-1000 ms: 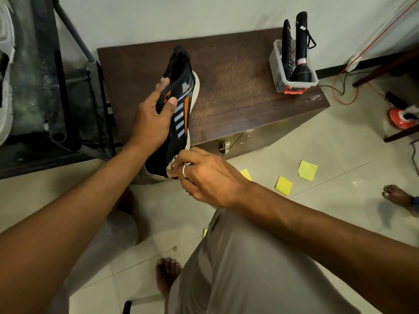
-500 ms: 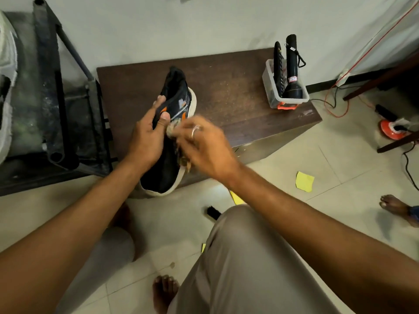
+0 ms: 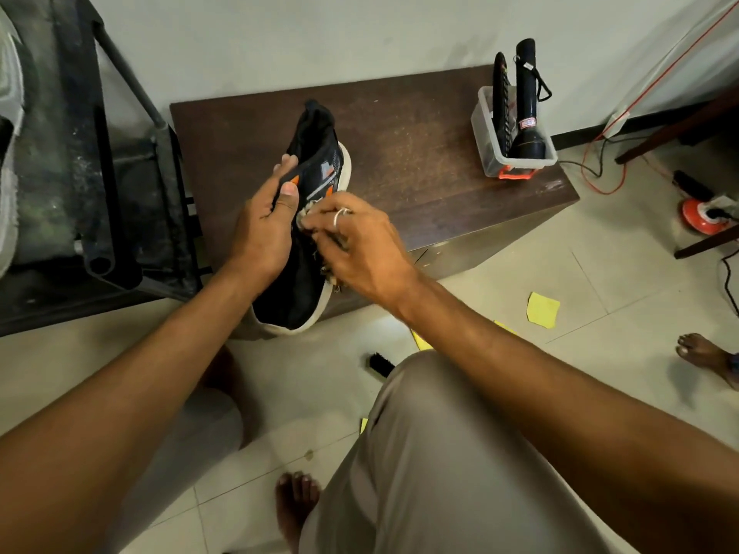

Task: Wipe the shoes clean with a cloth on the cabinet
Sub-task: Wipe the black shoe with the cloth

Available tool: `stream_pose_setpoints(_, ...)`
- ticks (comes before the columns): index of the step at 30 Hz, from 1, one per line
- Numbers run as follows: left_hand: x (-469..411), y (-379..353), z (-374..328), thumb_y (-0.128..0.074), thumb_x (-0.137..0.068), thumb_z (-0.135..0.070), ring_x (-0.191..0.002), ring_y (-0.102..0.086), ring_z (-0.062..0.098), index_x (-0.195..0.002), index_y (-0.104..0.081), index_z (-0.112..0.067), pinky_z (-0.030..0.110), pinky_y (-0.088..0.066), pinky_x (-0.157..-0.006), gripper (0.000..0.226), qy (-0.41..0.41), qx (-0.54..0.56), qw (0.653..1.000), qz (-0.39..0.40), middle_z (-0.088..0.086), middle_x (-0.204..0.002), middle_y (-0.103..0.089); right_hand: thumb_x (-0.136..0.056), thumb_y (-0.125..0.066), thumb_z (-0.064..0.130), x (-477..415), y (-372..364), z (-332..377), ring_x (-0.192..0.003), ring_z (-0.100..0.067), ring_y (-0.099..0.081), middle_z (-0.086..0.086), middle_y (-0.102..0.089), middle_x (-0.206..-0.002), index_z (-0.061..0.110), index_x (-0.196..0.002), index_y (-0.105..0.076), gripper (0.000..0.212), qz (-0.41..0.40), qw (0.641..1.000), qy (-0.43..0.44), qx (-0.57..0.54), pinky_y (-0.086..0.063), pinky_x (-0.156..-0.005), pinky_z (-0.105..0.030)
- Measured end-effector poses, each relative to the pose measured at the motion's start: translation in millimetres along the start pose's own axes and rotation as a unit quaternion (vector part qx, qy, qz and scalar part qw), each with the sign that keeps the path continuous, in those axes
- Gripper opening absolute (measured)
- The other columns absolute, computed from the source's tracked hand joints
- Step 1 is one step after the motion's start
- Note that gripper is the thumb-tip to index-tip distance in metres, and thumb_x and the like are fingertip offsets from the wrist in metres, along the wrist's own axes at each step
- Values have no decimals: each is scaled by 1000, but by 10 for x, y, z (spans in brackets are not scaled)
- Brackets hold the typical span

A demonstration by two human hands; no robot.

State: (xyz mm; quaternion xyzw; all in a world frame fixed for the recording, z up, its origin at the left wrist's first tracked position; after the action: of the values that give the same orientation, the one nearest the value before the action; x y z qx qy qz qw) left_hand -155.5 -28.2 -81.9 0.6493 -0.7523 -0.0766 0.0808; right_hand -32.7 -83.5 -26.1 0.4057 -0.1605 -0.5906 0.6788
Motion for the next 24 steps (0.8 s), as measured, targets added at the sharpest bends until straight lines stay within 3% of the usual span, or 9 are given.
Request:
stream_pose_setpoints(7,15,-50,20,-42,-108,-26,-150,-31,6,-153,-43,-15,31,-23,-125,46,-10,-4,1000,19,-1,-160,-39,-91,-64,4,375,-8,90,-106,-18,-66,-2,-70,-115,12,-111,-79,26,103,991,81,8,-56,-92,-33)
stream_pose_setpoints(11,41,-53,-22,-42,-110,-24,-150,-29,4,-154,-41,-16,24,-23,-124,44,-19,-41,999,20,-4,-161,-38,-92,-69,0,53,48,-190,-105,-17,-66,-6,-68,-114,5,-112,-77,22,-44,999,-8,-4,-55,-95,-30)
stream_pose_setpoints(14,46,-39,-50,-40,-111,-26,-148,-30,2,-155,-41,-18,15,-24,-120,45,-14,-59,998,13,-6,-161,-38,-93,-69,1,-143,64,-298,-104,-10,-65,-2,-67,-115,7,-113,-77,23,-129,985,-109,-30,-50,-96,-14)
stream_pose_setpoints(17,57,-39,-58,-39,-111,-29,-146,-28,-3,-157,-38,-18,2,-21,-112,47,-15,-74,997,19,-9,-161,-37,-94,-68,3,-255,131,-383,-107,-8,-65,-2,-69,-118,10,-116,-76,24,-173,961,-201,-80,-49,-99,-14)
stream_pose_setpoints(19,55,-25,-35,-38,-111,-28,-144,-29,-5,-156,-39,-19,2,-23,-111,46,-7,-57,998,10,-9,-160,-38,-94,-69,4,-296,170,-375,-108,-8,-66,-2,-70,-118,12,-116,-77,24,-158,964,-199,-82,-50,-100,-16)
stream_pose_setpoints(24,38,-29,3,-39,-111,-28,-148,-28,-2,-156,-40,-20,18,-23,-122,46,-14,-55,998,12,-11,-161,-37,-92,-71,3,-43,48,-255,-106,-8,-67,-1,-71,-115,11,-112,-78,22,-56,987,-142,-58,-51,-101,-21)
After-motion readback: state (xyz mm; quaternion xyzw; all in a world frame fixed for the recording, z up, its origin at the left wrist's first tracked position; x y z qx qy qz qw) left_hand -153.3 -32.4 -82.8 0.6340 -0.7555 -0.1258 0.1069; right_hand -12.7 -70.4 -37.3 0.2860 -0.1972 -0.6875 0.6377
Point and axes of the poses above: each hand's wrist, its own x-axis away from the middle knuckle, its own y-axis out of the back of the hand, z = x × y, the point moved 7 cm from there along -x, towards the middle knuckle
